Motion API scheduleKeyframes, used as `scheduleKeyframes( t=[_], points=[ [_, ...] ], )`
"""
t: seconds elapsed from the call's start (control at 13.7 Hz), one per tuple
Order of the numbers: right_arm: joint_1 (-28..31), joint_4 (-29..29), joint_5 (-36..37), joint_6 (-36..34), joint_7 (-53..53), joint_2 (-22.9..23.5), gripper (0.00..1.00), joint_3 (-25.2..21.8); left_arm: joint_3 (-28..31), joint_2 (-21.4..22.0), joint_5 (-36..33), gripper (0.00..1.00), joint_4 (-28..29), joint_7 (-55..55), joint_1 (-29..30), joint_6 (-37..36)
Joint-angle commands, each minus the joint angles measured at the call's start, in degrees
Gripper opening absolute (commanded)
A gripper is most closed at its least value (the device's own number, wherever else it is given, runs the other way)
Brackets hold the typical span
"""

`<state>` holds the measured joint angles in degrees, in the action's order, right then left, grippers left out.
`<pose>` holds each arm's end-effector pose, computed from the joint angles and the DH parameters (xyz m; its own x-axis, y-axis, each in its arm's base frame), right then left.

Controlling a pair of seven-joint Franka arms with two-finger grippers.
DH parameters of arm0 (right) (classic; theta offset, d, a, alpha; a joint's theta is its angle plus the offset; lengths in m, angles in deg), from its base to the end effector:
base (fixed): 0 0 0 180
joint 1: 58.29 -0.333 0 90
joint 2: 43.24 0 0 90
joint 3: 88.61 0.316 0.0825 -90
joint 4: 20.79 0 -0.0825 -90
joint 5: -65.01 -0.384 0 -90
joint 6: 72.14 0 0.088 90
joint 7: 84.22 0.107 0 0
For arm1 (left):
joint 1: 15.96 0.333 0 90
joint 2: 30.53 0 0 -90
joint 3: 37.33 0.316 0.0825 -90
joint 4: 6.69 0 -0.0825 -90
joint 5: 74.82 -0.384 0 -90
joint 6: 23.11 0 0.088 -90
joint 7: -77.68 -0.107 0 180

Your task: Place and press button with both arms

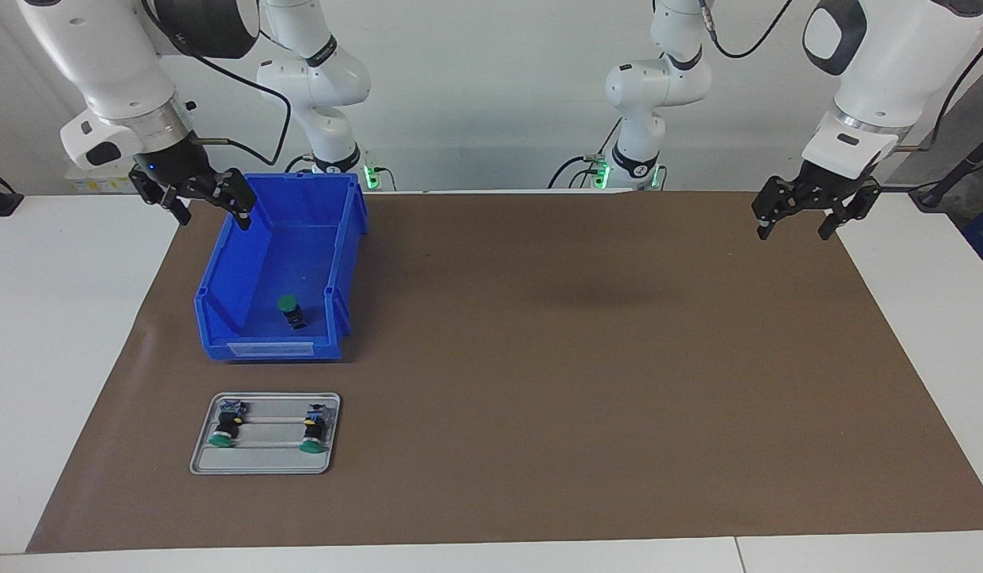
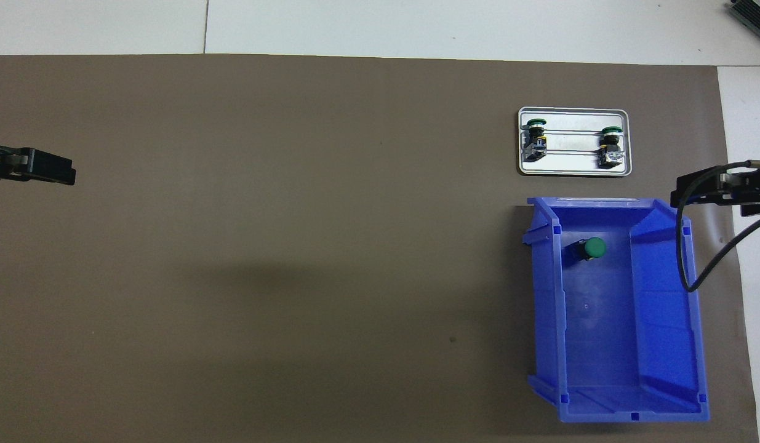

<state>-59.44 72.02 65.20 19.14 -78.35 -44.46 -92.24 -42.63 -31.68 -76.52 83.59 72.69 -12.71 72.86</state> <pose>0.5488 -0.0245 0.6150 0.9894 -0.1451 -0.0052 -0.1451 -0.9894 0.0025 0.5707 -0.0170 0.6206 0.9892 -0.1253 0.0765 -0.1230 -0.9918 -0.0346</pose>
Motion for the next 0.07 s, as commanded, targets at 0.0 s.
scheduleKeyframes(
  t=[0.0],
  points=[
    [0.36, 0.61, -0.72, -0.31, -0.16, -0.71, 1.0, 0.21, -0.16, 1.41, -0.67, 1.0, 1.39, -0.64, 0.36, -0.16]
  ],
)
